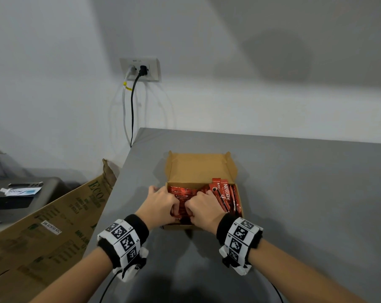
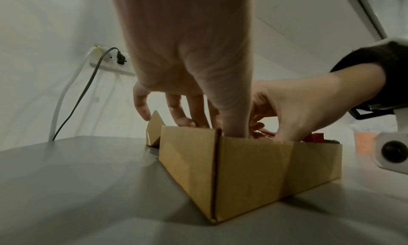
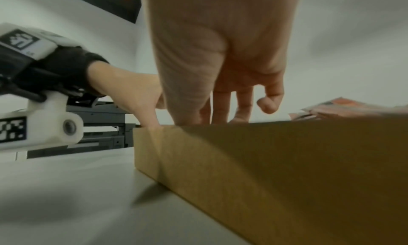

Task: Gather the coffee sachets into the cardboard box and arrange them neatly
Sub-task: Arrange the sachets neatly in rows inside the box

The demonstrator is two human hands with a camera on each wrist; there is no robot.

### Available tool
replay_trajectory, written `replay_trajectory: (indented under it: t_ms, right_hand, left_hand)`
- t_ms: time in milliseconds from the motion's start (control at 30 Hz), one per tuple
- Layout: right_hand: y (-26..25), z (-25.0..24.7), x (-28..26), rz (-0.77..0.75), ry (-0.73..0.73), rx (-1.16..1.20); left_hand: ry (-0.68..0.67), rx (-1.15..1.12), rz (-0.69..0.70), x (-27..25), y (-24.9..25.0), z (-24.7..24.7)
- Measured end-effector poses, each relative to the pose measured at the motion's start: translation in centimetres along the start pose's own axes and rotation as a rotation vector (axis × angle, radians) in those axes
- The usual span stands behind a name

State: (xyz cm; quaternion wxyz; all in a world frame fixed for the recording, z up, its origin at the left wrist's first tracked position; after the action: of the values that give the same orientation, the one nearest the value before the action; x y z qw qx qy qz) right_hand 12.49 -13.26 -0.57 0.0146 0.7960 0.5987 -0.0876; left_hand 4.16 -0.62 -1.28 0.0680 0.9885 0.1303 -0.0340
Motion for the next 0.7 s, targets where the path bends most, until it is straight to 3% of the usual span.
replay_trajectory:
  t_ms: [600, 700]
  right_hand:
    - [0.8, 0.0, -0.7, 0.044, -0.019, 0.006]
    - [1.3, -0.6, -1.0, 0.016, 0.01, 0.11]
  left_hand:
    - [0.001, 0.033, 0.068, 0.1, 0.1, 0.3]
    - [-0.043, 0.007, 0.063, 0.2, -0.1, -0.6]
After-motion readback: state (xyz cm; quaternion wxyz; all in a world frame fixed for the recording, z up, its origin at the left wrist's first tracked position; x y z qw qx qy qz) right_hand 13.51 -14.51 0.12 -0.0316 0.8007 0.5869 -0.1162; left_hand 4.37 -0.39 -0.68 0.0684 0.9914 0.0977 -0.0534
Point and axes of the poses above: each hand's wrist, its own x-axis towards the middle knuckle, its own z-axis out of the palm, y = z × x, the point moved 1 cm from there along x, towards the middle knuckle, and after that the axes turned 6 degrees about -z, right-handed, at the moved point
